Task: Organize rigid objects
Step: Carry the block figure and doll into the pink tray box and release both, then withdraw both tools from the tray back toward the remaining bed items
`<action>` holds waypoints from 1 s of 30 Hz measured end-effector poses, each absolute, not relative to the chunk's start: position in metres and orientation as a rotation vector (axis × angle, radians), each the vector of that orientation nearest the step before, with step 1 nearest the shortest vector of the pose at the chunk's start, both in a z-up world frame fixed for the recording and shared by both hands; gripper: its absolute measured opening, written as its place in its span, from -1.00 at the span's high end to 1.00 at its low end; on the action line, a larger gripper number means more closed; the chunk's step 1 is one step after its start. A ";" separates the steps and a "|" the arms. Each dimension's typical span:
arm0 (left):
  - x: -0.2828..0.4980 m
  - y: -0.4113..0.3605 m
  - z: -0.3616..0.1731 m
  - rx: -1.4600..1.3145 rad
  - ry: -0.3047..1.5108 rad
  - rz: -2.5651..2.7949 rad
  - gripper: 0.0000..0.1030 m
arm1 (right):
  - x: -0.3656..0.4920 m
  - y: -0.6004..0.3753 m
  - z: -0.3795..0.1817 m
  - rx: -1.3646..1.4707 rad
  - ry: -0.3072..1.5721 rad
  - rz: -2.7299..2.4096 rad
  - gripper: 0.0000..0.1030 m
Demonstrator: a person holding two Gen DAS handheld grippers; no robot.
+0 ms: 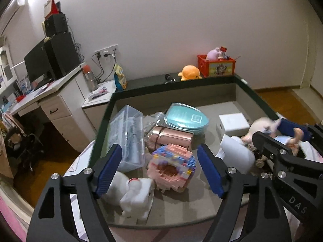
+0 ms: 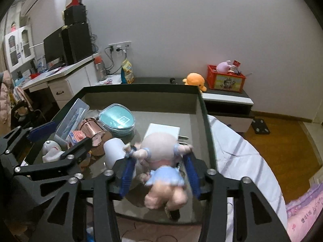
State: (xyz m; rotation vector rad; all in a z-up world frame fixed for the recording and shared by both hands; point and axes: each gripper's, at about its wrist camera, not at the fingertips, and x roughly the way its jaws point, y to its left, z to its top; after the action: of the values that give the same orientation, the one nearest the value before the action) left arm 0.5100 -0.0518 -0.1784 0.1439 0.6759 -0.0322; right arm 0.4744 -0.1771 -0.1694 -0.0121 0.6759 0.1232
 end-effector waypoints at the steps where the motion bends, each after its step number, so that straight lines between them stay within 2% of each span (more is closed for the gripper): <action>1: 0.505 -0.049 -0.173 0.130 0.665 -0.034 -0.60 | 0.469 -0.178 -0.163 -0.009 0.656 0.127 -0.22; 5: 0.480 -0.038 -0.148 0.090 0.606 -0.031 -0.74 | 0.448 -0.182 -0.139 0.001 0.597 0.139 -0.59; 11: 0.413 -0.023 -0.105 0.054 0.466 -0.021 -1.00 | 0.387 -0.181 -0.099 0.011 0.484 0.187 -0.60; 14: 0.379 -0.017 -0.088 0.031 0.406 -0.022 -1.00 | 0.352 -0.177 -0.083 0.011 0.430 0.203 -0.67; 22: 0.281 -0.007 -0.064 0.042 0.266 0.044 -1.00 | 0.261 -0.161 -0.061 -0.043 0.295 0.205 -0.68; 23: 0.272 -0.005 -0.063 0.042 0.260 0.045 -1.00 | 0.250 -0.162 -0.061 -0.043 0.274 0.199 -0.71; 26: 0.246 0.000 -0.065 0.027 0.246 0.025 -1.00 | 0.223 -0.162 -0.063 -0.047 0.230 0.173 -1.00; 30: 0.224 0.000 -0.073 0.040 0.248 0.034 -1.00 | 0.202 -0.162 -0.072 -0.037 0.234 0.193 -1.00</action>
State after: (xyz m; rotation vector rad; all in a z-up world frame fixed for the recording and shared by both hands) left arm 0.2242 -0.0001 -0.0728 0.0398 0.2480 0.0337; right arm 0.2018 -0.1615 -0.0715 -0.0367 0.2343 0.1927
